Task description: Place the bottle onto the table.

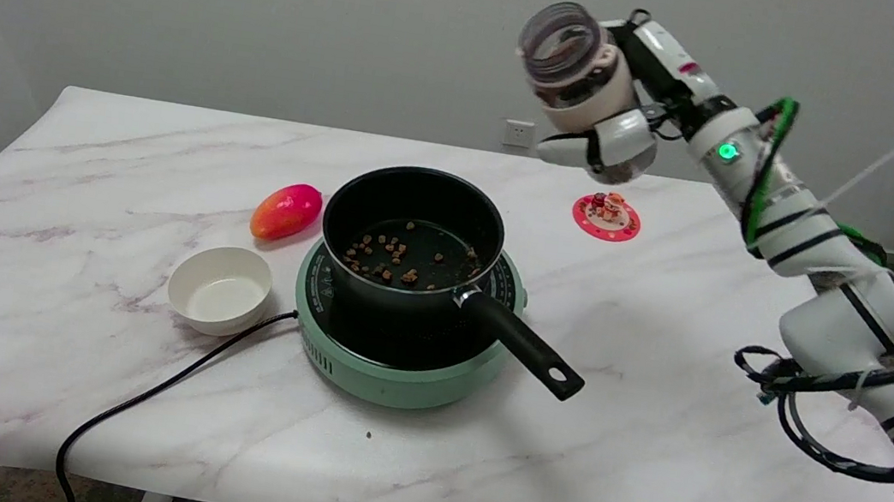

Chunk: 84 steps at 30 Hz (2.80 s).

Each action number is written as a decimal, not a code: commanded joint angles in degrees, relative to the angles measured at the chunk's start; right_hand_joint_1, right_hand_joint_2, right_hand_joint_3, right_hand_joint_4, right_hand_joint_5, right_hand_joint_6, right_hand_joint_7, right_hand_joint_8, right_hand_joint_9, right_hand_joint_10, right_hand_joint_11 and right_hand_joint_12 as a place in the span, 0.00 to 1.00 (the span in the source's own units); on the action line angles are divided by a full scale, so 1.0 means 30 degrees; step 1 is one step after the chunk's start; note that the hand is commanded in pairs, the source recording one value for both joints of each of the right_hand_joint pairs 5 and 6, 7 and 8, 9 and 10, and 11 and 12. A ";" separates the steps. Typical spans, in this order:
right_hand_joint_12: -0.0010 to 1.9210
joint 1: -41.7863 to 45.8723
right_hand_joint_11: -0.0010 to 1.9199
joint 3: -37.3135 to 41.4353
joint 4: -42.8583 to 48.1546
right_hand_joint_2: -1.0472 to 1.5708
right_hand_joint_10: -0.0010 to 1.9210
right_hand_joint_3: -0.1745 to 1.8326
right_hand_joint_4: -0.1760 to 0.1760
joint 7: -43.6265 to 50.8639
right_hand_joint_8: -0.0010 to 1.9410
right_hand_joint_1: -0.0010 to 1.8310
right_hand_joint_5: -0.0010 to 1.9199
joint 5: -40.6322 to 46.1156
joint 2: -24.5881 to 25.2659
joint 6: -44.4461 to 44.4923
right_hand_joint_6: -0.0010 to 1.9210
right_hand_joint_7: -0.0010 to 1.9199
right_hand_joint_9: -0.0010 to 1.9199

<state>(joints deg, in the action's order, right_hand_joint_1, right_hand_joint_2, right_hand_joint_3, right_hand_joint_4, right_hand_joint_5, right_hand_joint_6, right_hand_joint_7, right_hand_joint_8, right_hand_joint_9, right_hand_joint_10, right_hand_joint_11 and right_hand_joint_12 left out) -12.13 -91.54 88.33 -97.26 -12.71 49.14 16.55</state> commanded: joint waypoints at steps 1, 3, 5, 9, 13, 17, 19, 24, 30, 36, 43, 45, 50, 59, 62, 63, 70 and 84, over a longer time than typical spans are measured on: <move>0.63 0.4583 0.63 0.4785 -0.9848 0.85 0.70 0.29 0.50 -0.0184 0.99 0.81 1.00 1.1407 0.0792 0.9645 1.00 1.00 0.70; 0.63 0.4531 0.63 0.4327 -1.1079 0.86 0.70 0.28 0.50 0.0231 0.99 0.80 1.00 1.2612 0.0792 1.0695 1.00 1.00 0.70; 0.64 0.4503 0.64 0.4218 -1.1949 0.86 0.70 0.28 0.50 0.0217 0.99 0.80 1.00 1.2903 0.0792 1.1170 1.00 1.00 0.70; 0.64 0.4423 0.64 0.3532 -1.3425 0.87 0.70 0.27 0.50 0.0318 0.99 0.80 1.00 1.4294 0.0792 1.2041 1.00 1.00 0.71; 0.64 0.4450 0.64 0.3046 -1.4609 0.88 0.71 0.26 0.50 0.0322 0.99 0.79 1.00 1.4741 0.0792 1.2767 1.00 1.00 0.71; 0.64 0.4374 0.64 0.2702 -1.5221 0.88 0.71 0.26 0.50 0.1025 0.99 0.79 1.00 1.4716 0.0820 1.2591 1.00 1.00 0.71; 0.64 0.4111 0.64 0.2410 -1.5434 0.88 0.71 0.26 0.50 0.1820 0.99 0.79 1.00 1.4715 0.0766 1.2350 1.00 1.00 0.71; 0.64 0.1722 0.64 0.0577 -1.7240 0.90 0.72 0.25 0.50 0.4011 0.99 0.78 1.00 1.4928 0.1319 1.1756 1.00 1.00 0.72; 0.65 -0.2594 0.65 -0.1633 -2.2456 0.91 0.72 0.24 0.50 0.4160 0.99 0.77 1.00 1.4846 0.3077 1.4016 1.00 1.00 0.72; 0.65 -0.4150 0.65 -0.2390 -2.4071 0.90 0.71 0.25 0.50 0.4104 0.99 0.78 1.00 1.4767 0.3906 1.3974 1.00 1.00 0.71; 0.64 -0.4070 0.64 -0.2763 -2.4069 0.89 0.71 0.25 0.50 0.3997 0.99 0.78 1.00 1.4875 0.4303 1.3782 1.00 1.00 0.71; 0.64 -0.4070 0.64 -0.2763 -2.4096 0.89 0.70 0.25 0.50 0.3997 0.99 0.78 1.00 1.4875 0.4331 1.3809 1.00 1.00 0.71; 0.64 -0.4017 0.64 -0.2736 -2.4072 0.88 0.70 0.25 0.50 0.3972 0.99 0.78 1.00 1.4876 0.4332 1.3969 1.00 1.00 0.70; 0.64 -0.4018 0.64 -0.2791 -2.4231 0.88 0.70 0.26 0.50 0.5509 0.99 0.79 1.00 1.4875 0.4491 1.4952 1.00 1.00 0.70; 0.64 -0.3990 0.64 -0.2683 -2.4444 0.87 0.70 0.27 0.50 0.6388 0.99 0.80 1.00 1.5429 0.4887 1.5618 1.00 1.00 0.70; 0.64 -0.3964 0.64 -0.2657 -2.4494 0.87 0.70 0.27 0.50 0.6969 0.99 0.80 1.00 1.5800 0.5047 1.5986 1.00 1.00 0.70; 0.64 -0.3778 0.64 -0.2763 -2.4604 0.88 0.71 0.26 0.50 0.7114 0.99 0.79 1.00 1.7484 0.5583 1.6790 1.00 1.00 0.71; 0.63 -0.3165 0.63 -0.2630 -2.4790 0.87 0.69 0.26 0.50 0.4346 0.99 0.79 1.00 1.7963 0.5769 1.6712 1.00 1.00 0.69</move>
<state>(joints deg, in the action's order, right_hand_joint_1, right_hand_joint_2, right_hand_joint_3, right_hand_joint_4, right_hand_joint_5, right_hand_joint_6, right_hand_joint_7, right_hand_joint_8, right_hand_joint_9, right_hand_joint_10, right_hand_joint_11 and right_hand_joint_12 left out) -23.06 -99.54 15.35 -79.89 38.02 64.72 65.08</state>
